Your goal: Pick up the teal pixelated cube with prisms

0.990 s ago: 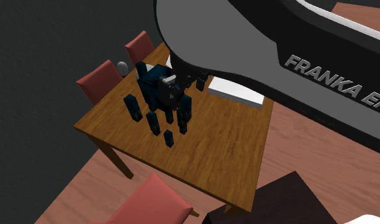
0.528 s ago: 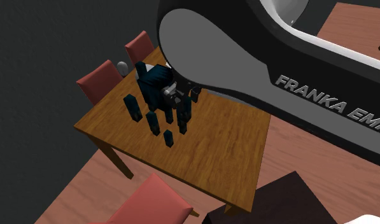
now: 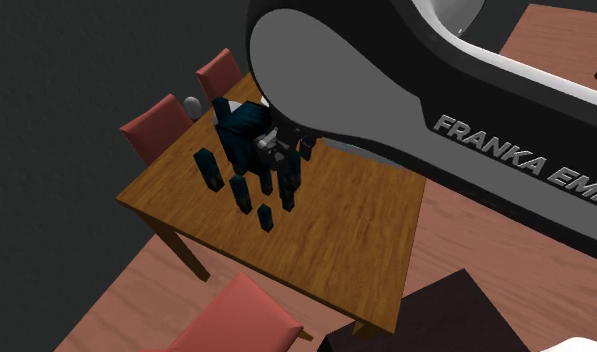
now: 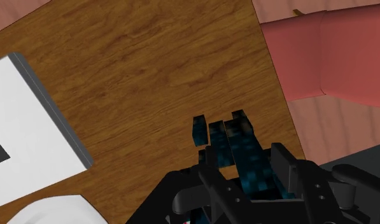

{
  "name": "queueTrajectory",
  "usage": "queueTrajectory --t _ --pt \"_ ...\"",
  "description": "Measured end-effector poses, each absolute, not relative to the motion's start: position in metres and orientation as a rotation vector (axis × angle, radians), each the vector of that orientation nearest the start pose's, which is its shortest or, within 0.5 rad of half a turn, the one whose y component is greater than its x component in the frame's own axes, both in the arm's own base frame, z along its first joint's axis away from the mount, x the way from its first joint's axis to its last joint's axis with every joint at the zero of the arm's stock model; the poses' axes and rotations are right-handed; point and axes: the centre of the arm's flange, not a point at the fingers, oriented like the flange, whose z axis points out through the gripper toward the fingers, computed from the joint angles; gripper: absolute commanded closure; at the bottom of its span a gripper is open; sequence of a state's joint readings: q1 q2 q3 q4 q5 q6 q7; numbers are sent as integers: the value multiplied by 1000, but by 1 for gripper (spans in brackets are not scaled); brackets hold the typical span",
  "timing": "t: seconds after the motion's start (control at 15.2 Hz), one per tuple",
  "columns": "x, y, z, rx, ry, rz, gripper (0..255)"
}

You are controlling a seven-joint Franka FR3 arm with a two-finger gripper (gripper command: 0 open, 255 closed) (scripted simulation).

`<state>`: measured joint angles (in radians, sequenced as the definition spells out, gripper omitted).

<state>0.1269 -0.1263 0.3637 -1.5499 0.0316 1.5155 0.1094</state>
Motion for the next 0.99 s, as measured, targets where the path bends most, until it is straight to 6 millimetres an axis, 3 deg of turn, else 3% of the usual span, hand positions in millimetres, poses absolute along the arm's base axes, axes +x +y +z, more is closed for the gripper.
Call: queueTrajectory --t 0.99 --pt "442 256 765 -3070 -597 -129 255"
